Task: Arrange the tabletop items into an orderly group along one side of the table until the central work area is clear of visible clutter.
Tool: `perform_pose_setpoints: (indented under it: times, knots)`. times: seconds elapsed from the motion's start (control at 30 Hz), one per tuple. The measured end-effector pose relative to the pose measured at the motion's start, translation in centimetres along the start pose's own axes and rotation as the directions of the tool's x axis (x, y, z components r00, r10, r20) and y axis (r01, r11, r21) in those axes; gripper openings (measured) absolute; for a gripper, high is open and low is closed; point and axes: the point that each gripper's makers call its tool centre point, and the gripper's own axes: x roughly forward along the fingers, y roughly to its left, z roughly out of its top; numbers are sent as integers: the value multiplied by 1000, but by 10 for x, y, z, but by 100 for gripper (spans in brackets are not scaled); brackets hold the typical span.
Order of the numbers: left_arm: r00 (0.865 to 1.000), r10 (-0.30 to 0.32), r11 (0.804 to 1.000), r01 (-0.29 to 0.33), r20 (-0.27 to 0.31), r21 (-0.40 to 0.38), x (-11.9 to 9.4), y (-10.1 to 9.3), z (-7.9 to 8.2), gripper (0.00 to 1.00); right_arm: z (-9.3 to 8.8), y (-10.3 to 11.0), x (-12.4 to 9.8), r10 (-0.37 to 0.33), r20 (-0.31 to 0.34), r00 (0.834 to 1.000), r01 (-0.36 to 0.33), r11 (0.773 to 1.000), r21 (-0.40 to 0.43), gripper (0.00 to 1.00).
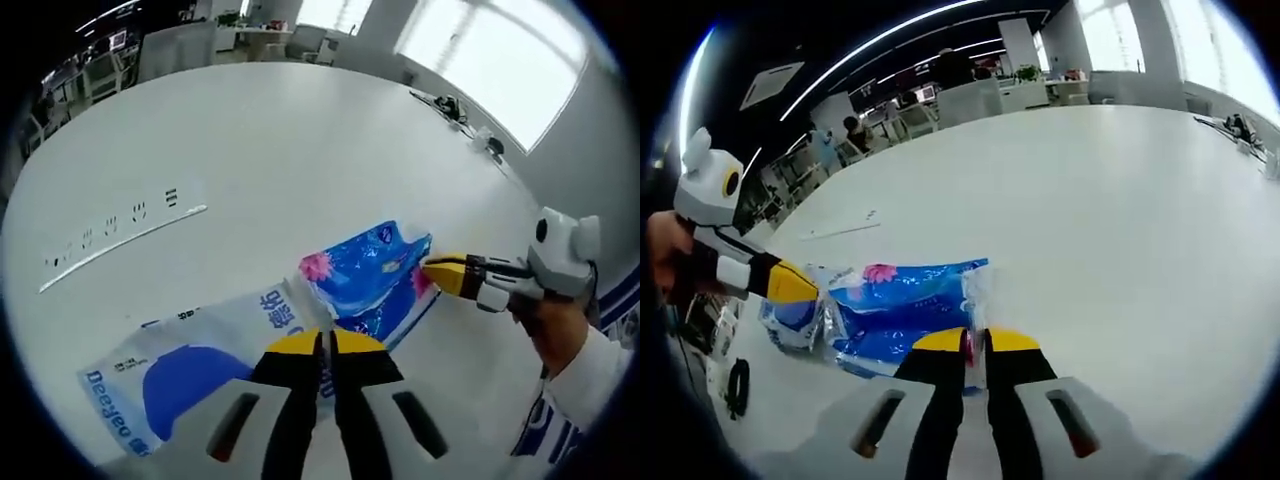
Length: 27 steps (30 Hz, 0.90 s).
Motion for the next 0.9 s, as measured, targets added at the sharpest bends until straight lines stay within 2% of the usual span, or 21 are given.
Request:
perform_pose_setpoints:
  times: [0.5, 0.77, 0.9]
  knots:
    - [999, -14, 1000, 13, 33, 19, -10, -3, 8, 14, 8, 3, -7, -6, 19, 1000, 6, 1000, 1, 16]
    - [998, -9, 1000, 7, 62, 26, -19, -2, 13, 25, 16, 7, -16, -3, 37, 999, 3, 1000, 0, 19]
    - [998, -10, 999, 7, 68, 37, -24, -2, 15, 27, 19, 9, -20, -1, 47, 999, 0, 1000, 2, 22]
